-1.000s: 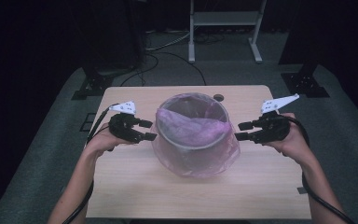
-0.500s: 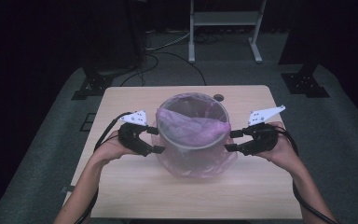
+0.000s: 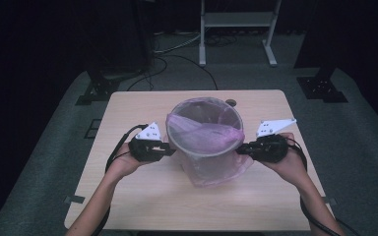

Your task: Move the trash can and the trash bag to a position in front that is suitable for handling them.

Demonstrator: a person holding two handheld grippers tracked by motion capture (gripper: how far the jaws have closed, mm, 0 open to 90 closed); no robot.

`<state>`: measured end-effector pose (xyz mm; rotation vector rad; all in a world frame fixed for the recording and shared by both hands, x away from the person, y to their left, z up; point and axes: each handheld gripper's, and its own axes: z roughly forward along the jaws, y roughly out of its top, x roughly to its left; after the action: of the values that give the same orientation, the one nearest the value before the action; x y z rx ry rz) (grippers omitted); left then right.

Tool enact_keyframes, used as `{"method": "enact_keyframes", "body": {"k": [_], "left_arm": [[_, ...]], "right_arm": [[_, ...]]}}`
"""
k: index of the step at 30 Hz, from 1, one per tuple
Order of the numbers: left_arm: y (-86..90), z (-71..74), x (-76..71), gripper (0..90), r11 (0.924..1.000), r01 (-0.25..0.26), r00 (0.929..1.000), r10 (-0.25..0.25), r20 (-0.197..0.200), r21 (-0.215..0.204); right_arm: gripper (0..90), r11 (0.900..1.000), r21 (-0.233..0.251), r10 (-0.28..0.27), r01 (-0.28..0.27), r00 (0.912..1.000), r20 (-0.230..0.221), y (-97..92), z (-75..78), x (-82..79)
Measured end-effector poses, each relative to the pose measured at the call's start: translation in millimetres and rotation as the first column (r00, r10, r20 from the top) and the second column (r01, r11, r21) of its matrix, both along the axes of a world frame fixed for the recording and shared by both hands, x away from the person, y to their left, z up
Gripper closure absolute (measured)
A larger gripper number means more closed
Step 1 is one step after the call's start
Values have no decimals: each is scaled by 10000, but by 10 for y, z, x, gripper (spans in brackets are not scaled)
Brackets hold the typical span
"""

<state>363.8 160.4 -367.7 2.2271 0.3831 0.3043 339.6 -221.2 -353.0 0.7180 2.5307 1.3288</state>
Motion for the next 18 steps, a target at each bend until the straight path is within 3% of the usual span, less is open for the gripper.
{"method": "enact_keyframes", "body": {"k": [3,6,18], "left_arm": [[-11,-14,-8,899,9999,-54,10000,55,34,-145],[-4,-43,-12,900,9995,69,9999,-72,-94,-310],[33,-276,-51,900,9994,296,9973,-285,-673,159]], "right_arm": [[900,10000,97,-1,1,10000,-15,7,-5,-10],[900,9999,29,116,-116,9999,-80,25,-28,-19],[900,9981,-216,555,-575,9948,-849,3,-218,-28]]}}
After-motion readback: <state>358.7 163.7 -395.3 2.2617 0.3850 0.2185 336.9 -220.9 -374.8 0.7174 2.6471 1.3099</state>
